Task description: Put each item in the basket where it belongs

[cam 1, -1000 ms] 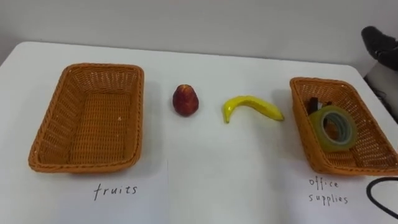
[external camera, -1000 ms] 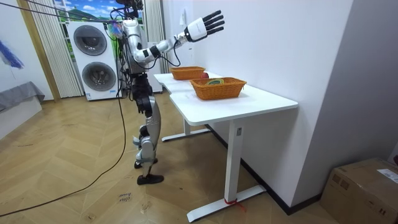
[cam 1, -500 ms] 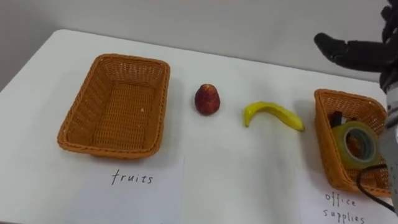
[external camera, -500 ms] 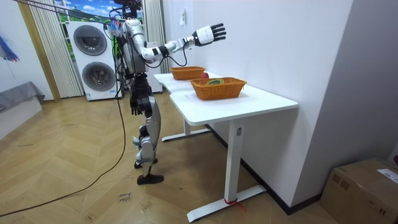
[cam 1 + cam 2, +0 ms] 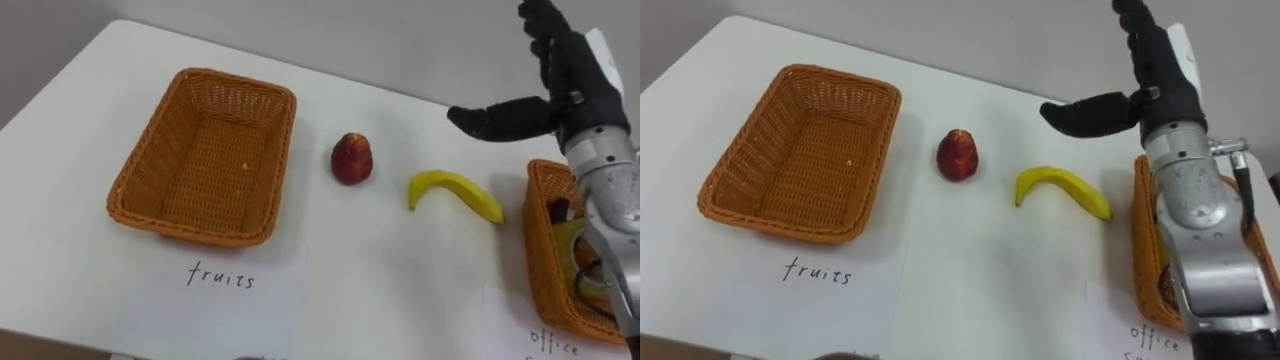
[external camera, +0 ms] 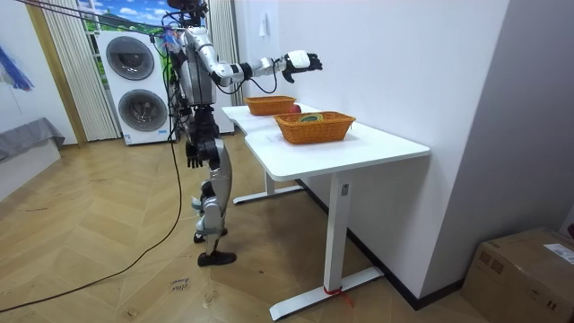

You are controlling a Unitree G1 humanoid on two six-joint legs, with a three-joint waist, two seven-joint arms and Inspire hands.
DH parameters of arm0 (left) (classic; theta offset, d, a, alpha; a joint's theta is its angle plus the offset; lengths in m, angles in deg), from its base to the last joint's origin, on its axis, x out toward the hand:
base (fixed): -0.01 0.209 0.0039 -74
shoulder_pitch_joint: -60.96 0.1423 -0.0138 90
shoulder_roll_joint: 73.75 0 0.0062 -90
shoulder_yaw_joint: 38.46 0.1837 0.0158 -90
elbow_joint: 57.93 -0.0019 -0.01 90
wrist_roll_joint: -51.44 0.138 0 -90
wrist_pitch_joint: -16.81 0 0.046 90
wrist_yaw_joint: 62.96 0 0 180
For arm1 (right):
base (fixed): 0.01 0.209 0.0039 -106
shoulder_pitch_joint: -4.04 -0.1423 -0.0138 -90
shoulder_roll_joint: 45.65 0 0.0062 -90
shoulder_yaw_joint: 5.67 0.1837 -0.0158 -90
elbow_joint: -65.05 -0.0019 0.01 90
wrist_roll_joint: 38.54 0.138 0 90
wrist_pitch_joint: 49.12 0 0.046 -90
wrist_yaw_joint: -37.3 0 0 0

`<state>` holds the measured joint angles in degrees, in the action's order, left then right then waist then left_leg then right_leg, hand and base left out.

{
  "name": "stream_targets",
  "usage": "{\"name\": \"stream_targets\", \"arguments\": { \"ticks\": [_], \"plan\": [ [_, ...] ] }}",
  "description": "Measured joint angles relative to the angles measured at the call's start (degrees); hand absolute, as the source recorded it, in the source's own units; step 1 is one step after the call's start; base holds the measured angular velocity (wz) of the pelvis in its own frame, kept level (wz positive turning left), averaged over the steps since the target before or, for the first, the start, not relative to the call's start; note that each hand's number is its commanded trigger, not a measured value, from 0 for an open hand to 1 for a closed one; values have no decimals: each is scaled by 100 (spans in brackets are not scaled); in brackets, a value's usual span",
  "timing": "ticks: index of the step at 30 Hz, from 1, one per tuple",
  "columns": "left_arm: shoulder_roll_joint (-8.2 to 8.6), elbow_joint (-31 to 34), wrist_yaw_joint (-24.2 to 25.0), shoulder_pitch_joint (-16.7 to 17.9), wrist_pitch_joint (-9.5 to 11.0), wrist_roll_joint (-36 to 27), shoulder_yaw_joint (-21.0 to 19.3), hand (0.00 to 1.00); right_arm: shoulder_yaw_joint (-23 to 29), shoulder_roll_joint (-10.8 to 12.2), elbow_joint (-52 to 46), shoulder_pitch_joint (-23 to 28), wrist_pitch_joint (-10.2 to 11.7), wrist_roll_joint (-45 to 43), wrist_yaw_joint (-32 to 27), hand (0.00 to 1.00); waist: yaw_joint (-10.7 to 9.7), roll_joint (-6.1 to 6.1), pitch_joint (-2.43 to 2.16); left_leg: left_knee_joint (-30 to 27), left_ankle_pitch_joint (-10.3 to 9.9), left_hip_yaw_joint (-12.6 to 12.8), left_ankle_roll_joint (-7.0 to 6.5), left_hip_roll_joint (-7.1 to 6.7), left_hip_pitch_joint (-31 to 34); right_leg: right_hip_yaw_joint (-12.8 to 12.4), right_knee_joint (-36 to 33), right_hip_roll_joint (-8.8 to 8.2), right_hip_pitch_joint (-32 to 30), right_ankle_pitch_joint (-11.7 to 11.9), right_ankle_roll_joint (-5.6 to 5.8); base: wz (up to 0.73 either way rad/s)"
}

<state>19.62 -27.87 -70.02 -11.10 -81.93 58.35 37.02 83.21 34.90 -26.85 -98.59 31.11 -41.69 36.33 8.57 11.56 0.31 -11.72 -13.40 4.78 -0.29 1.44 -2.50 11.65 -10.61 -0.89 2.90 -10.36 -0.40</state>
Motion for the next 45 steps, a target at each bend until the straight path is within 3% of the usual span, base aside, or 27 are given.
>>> {"name": "stream_targets", "arguments": {
  "ticks": [3, 6, 14, 20, 25, 36, 41, 45],
  "plan": [
    [-85, -84, 0, -97, 9, -5, 1, 0, -79, 0, 141, 3, -34, -190, 194, 0, -3, 57, 10, -1, 0, -16, 0, 1, 34, 60, 1, 0, -5, 1, -1, 7],
    [-158, -96, -2, -129, 3, -9, 7, 0, -126, -63, 227, 6, -34, -201, 318, 0, -9, 96, -11, -6, 0, -28, 2, 9, 45, 98, 3, 0, -5, 1, -2, 5],
    [-219, -198, -20, -275, 13, -10, 23, 0, -228, -211, 371, 4, -34, -287, 529, 0, -14, 98, -15, -20, 0, -28, 2, 5, 54, 114, 8, -8, -7, 2, -2, 0],
    [-245, -202, -34, -298, -1, -9, 144, 0, -445, -660, 495, -94, -35, -1027, 845, 0, 17, 94, -13, -32, 5, -24, 7, 6, 129, 98, 0, -5, -95, 10, -15, -2],
    [-253, -202, -30, -299, -3, -13, 210, 0, -449, -679, 576, -93, -157, -1304, 1004, 0, 54, 86, -10, -33, 5, -28, 7, 6, 141, 96, 4, -4, -109, 10, -15, 0],
    [-286, -197, -31, -408, -7, -69, 556, 0, -730, -700, 1319, -327, -188, -1304, 1130, 0, 135, 79, -2, -115, 5, -60, 7, 4, 293, 115, -3, -9, -204, 15, -24, 1],
    [-283, -202, -70, -514, -19, -65, 590, 0, -796, -700, 1489, -364, -220, -1554, 1141, 0, 150, 54, 16, -109, 4, -136, 7, 4, 408, 210, -2, -12, -263, 21, -32, 8],
    [-277, -193, -104, -589, 49, -128, 653, 0, -919, -671, 1884, -521, -145, -1871, 1043, 0, 225, -8, 63, -193, 8, -190, 12, 0, 499, 276, 0, -19, -324, 37, -41, 4]
  ]
}}
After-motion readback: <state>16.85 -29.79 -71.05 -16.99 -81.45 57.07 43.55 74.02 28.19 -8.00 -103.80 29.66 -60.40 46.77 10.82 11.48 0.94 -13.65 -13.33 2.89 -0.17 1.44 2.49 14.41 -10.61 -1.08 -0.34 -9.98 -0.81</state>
